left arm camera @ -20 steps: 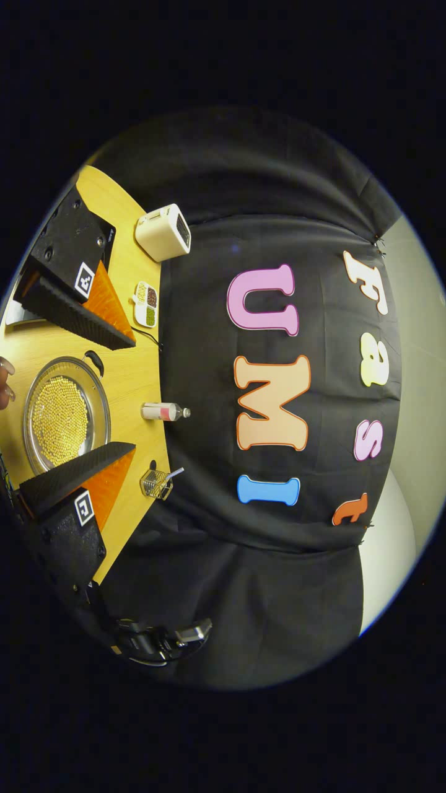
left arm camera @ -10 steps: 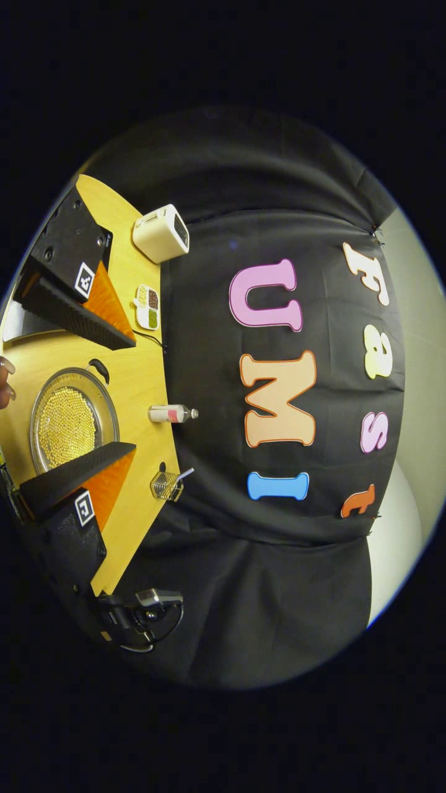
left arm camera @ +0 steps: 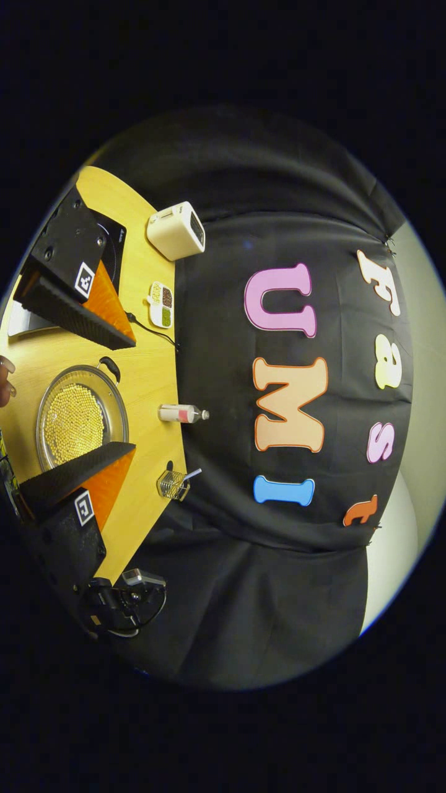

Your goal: First push the handle of the pot to place it horizontally, then grasp the pot with both hands and set it on the induction cooktop.

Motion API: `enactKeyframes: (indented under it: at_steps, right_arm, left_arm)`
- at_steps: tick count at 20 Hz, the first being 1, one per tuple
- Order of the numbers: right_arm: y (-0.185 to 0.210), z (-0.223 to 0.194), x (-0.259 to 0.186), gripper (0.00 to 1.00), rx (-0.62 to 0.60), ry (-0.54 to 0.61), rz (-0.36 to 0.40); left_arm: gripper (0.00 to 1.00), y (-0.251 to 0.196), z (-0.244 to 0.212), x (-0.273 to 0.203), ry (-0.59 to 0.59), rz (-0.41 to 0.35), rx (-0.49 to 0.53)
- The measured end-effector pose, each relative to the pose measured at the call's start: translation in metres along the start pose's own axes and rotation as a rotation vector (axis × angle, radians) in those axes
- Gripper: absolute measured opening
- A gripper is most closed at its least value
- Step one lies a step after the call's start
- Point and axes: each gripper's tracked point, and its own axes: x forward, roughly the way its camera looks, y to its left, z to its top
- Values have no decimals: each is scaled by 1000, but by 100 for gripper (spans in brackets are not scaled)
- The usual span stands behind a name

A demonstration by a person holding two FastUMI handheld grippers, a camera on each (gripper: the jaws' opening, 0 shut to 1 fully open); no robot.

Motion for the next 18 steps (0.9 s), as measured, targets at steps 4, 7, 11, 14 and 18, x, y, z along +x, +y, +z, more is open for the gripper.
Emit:
enactKeyframes:
  at_steps: [4, 7, 11, 14, 18]
  right_arm:
    - [-5, -2, 6, 3, 6, 8, 2]
    - [-10, -1, 9, 1, -13, 14, 1]
    - [-26, 4, 10, 4, 6, 13, -23]
    - [-42, 7, 13, 2, 21, 11, -46]
    - [-56, 13, 14, 2, 39, 4, -66]
  left_arm:
    - [96, 2, 1, 5, 4, 1, 3]
    - [96, 2, 3, 11, -1, 1, 7]
    - [96, 5, 7, 16, -4, 9, 24]
    - [96, 4, 5, 20, 3, 12, 19]
    - [96, 3, 4, 25, 13, 15, 17]
